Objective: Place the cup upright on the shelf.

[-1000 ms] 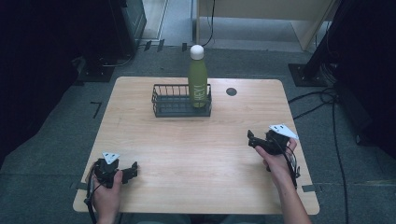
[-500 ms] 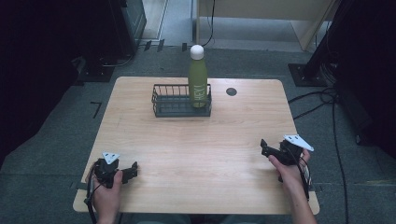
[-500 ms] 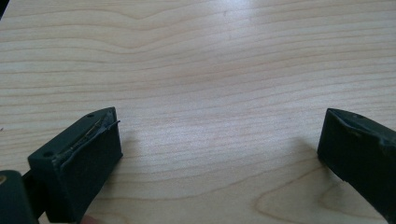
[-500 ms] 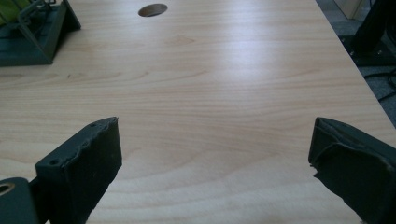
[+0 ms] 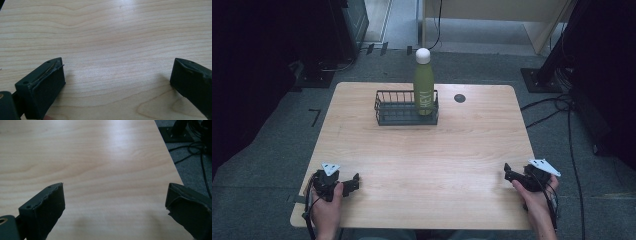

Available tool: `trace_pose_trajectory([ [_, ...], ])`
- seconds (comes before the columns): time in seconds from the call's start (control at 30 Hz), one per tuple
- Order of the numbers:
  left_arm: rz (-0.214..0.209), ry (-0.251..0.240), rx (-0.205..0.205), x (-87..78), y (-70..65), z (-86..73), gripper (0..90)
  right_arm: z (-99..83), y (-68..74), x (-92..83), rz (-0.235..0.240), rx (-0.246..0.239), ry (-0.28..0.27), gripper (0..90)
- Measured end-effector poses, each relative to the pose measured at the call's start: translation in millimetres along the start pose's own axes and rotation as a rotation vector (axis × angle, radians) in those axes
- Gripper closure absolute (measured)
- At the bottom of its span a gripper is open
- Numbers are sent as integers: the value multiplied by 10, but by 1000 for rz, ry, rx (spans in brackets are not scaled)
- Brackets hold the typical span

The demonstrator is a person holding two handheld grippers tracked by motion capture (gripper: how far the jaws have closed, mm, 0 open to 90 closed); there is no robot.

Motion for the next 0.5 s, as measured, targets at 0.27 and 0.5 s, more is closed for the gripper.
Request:
trace_pose_trajectory([
  [0.27, 0, 0, 0, 0, 0, 0, 0, -161, -95, -50, -30, -42, 75, 63],
  [0.5, 0, 1, 1, -1, 1, -1, 0, -233, -103, -90, -25, -82, 109, 40],
])
Point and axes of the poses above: each handheld gripper's, and its own axes: x roughly forward along the jaws, z roughly out of its top, y roughly to its left, the point moved 6 cm from there along x, roughly forward along the jaws, and after that the axes turned 11 degrees about -z, right-handed, at the moved point
